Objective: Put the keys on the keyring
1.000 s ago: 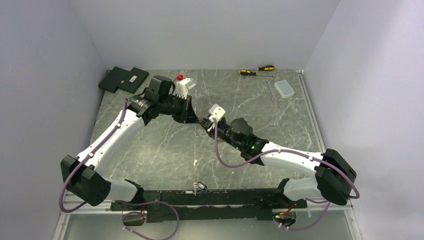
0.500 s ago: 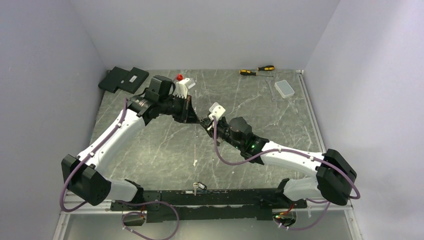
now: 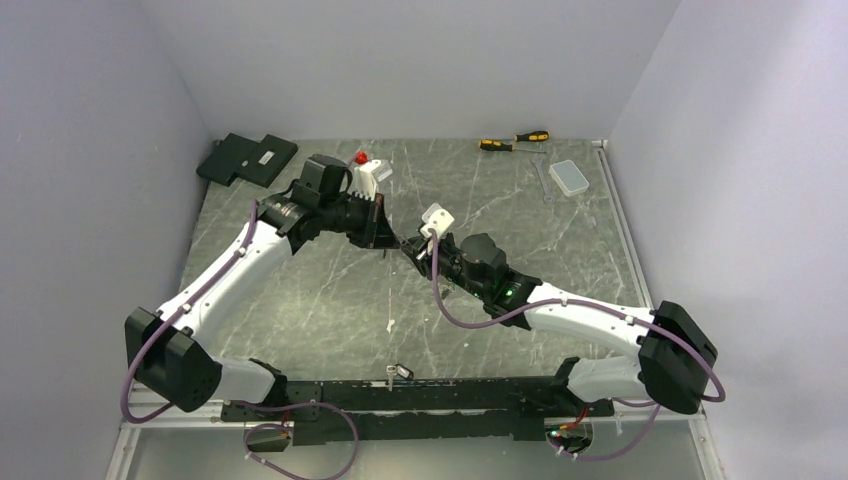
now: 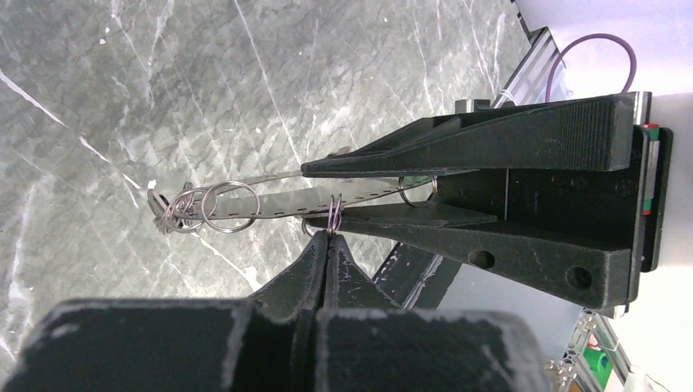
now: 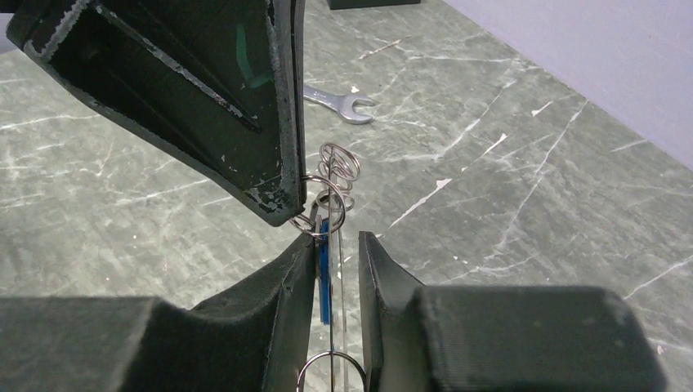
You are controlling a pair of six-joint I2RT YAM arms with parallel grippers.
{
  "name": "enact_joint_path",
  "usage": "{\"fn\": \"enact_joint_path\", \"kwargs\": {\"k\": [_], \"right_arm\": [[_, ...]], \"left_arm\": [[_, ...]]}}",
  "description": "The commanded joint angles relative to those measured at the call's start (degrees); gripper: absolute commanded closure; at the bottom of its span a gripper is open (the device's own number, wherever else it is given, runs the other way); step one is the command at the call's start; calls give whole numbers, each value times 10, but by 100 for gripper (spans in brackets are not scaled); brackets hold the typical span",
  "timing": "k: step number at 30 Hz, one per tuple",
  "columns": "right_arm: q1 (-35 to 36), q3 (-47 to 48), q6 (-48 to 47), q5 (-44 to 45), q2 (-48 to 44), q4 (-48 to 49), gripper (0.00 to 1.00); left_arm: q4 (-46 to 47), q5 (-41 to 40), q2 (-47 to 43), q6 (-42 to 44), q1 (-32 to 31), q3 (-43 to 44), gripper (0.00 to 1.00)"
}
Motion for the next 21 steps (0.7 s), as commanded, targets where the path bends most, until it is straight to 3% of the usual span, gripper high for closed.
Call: {"fn": "enact_joint_path", "kwargs": {"k": [1,5,10,15,21], "right_arm": [[-4,14,9,-19,-26,35,99],[-3,6,-2,-72,-38,13,74],[-3,-2,-19,-143,-53,-35,54],[-4,-18,-13,-149,-63,-43,41],[-4,-6,-9,-109,-41,-51,40]], "left_arm": [[23,-27,-24,17,3,1,100],[23,-61,-23,30,3,3,100],[29,-68,-9,38,3,8,100],[42,-62,-6,40,3,5,100],[43,-56,-11,44,3,1,100]]}}
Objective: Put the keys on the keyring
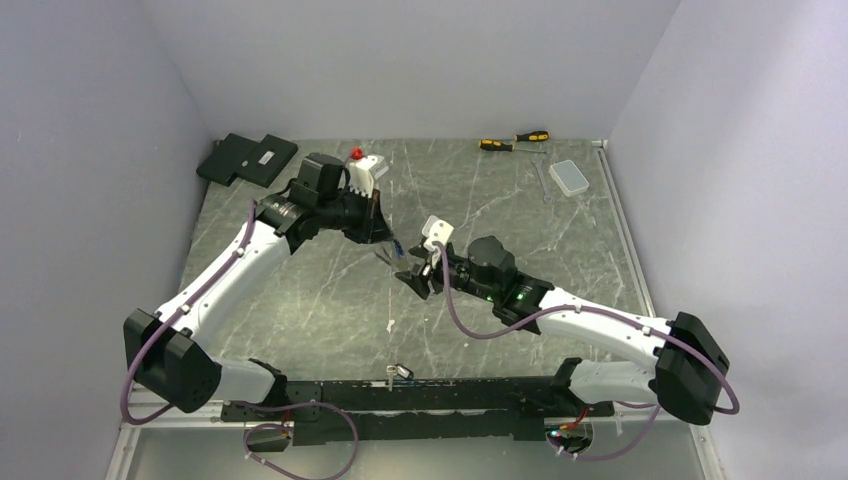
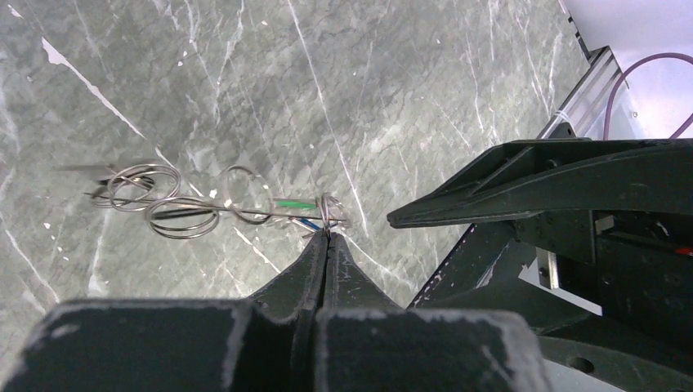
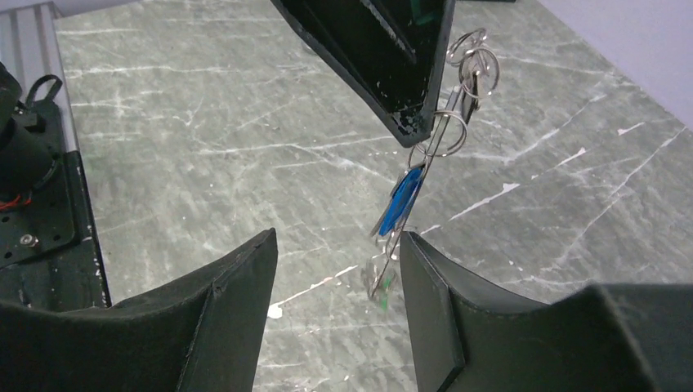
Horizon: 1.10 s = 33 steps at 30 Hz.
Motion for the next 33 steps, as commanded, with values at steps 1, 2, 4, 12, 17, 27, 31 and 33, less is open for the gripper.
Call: {"fn": "enact_joint_path", "kwargs": {"k": [1,2,4,12,17,27,31,33], "right_arm": [[-2,9,4,28,12,7,40],[-2,11,5,36,16,10,39],[-3,17,6,50,22,14,39],[-5,31,6,69,41,20,41],[-6,38,2,100,51,22,41],[-8,58,-19,140,80,34,35],[-9,59,-28,142,87,31,40],[-10,57,-29,136,88,31,47]], "left_arm": [[32,8,-10,12,1,-1,100],[33,9,-12,12,1,-2,100],[36,9,-17,9,1,-5,100],[46,22,-24,2,1,-16,100],[49,30,-26,4,1,-18,100],[57,44,-35,9,1,-28,100],[55,43,-40,15,1,-31,100],[55,44,-41,16,1,-33,100]]}}
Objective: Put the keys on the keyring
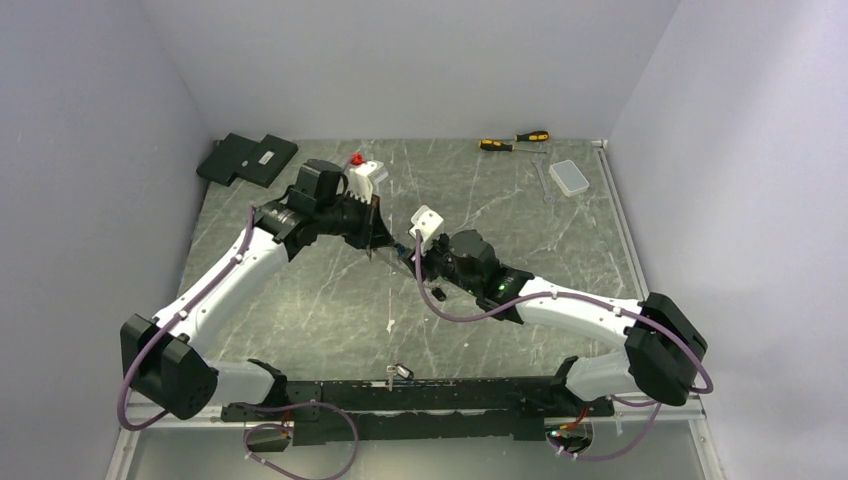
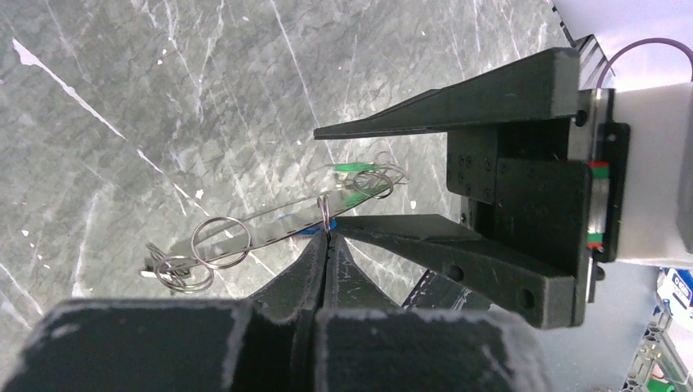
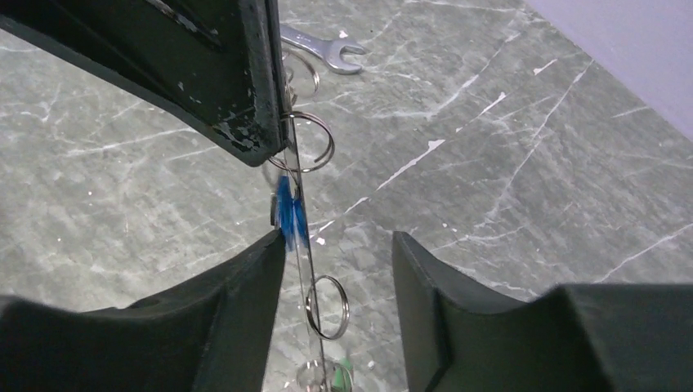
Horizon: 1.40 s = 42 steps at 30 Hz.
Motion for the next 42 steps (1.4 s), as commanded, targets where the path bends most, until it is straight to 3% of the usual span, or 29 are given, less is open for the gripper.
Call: {"fn": "enact_joint_path", "kwargs": {"k": [1,7,11,16,20,27,34,40,42], "right_arm": [[-5,20,-12,4,3,31,51],[-8,12,-13,-5,7,44,83],[-9,7,-16,-19,0,56,93],[-9,8,-14,-30,1,51,93],[-9,7,-8,-49,1,41,67],[-10,4,-15,-60,-1,32,63],[-10,0,-16,-73,-2,36,90],[-10,5,-20,-85,-3,31,100],[-10,9,-23,-84,-5,24,100]], "left_arm": [[32,23,-24,15,1,1,100],[43,39,-24,17,1,-2,100],[44,39,-21,19,1,-1,100],[48,33,-24,18,1,-6,100],[50,28,-27,20,1,-7,100],[47,24,-32,25,1,-7,100],[48,23,-38,24,1,-8,100],[49,24,-42,24,1,-14,100],[44,21,-42,28,1,-13,94]]}}
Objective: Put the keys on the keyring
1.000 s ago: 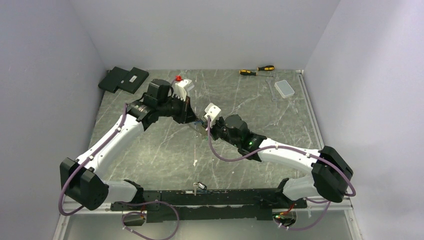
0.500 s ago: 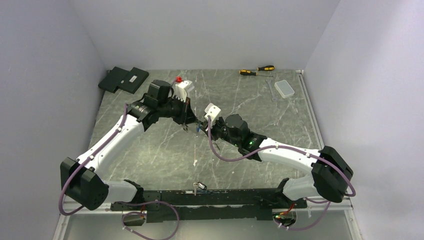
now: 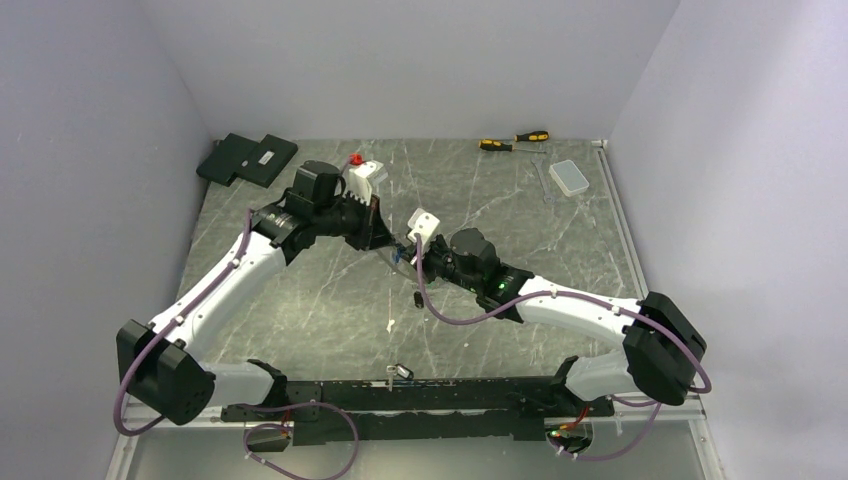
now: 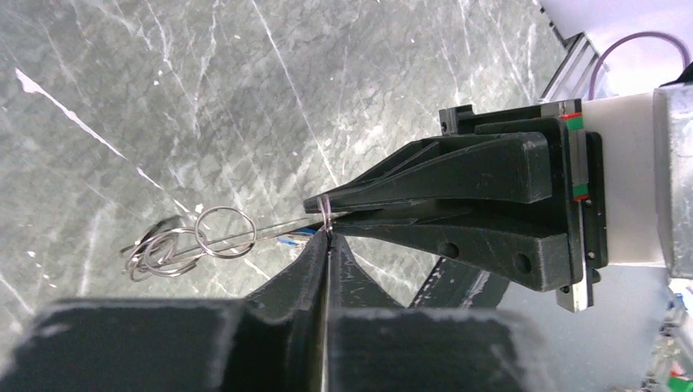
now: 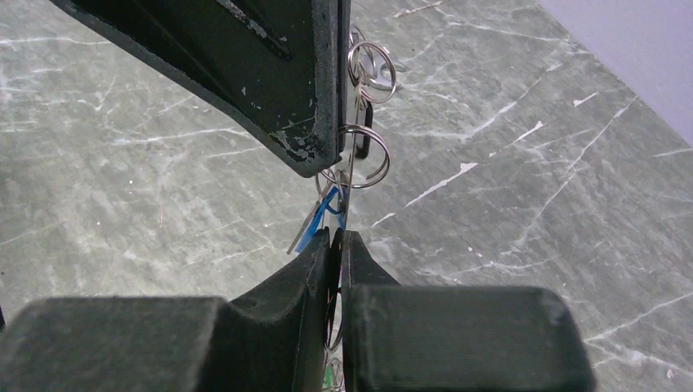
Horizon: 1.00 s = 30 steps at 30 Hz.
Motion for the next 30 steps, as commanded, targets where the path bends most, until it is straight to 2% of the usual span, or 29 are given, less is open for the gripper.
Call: {"fn": "enact_joint_path", "kwargs": {"k": [1,2,3,5,6,11,15,18,23,30], "right_arm": [[-2,11,-7,-7,-14,8,100],[-2,11,-9,-6,-17,6,100],[-2,11,-11,-3,-20,5,100],[-2,14,-12,11,-24,-4,100],[-2,18,-16,23,-25,-12,100],[-2,39,-43,63,-27,-53,100],[-2,61,-47,74,-17,-75,100],[-3,78,-27,60,2,-84,100],[-14,125,24,57,52,-102,100],[-126,134,116,61,40,-92,100]], "left_arm": [[16,5,-25,18,1,0,81],[10,-2,-26,23,1,1,69],[2,-14,-27,30,1,3,47],[-13,-53,-38,50,1,3,12],[-16,-86,-46,57,1,2,2],[40,-241,-119,74,1,-44,1],[151,-340,-198,86,1,-152,1],[199,-367,-237,98,1,-207,0],[162,-420,-249,135,1,-196,0],[148,-427,-258,138,1,-194,1]]}}
